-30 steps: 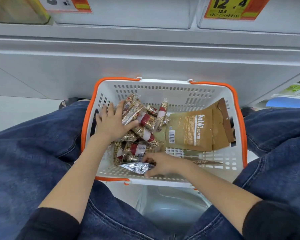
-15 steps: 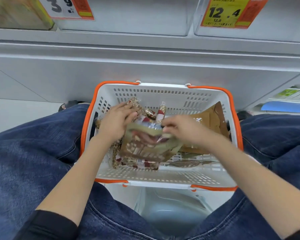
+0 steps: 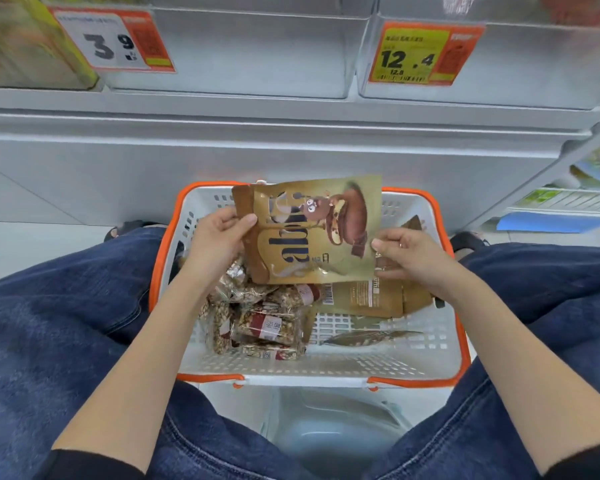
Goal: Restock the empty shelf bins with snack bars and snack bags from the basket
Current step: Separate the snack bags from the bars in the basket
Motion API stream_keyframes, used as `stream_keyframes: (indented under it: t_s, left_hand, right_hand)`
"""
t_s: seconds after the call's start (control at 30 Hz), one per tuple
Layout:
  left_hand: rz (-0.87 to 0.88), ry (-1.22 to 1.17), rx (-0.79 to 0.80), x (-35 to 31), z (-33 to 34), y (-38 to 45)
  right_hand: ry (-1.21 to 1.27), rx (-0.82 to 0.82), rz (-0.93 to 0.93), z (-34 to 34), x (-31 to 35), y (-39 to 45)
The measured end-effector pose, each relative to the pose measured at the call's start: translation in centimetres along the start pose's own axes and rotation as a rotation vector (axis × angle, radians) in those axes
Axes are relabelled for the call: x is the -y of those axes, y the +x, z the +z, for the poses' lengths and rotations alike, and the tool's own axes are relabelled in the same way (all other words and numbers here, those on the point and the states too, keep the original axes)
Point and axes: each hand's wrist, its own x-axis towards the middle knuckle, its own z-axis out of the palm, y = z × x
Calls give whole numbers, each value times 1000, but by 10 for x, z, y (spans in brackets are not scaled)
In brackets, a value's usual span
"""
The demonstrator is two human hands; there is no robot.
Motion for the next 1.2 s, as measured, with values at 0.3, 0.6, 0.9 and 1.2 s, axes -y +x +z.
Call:
stream_keyframes:
  t_s: [0.3,0.6,0.9,1.2]
  left_hand:
    - [424,696,264,-39,60,-11]
    - [200,860,488,-11,74,-2]
    - [30,1104,617,52,66,6]
    - [239,1159,367,65,56,18]
  right_hand:
    - [-540,-137,-522,2,57,-28]
    - [-523,-80,-170,-21,12,-11]
    - [-1148,114,233,-19,-55,6]
    - [-1118,64,112,6,-43,13]
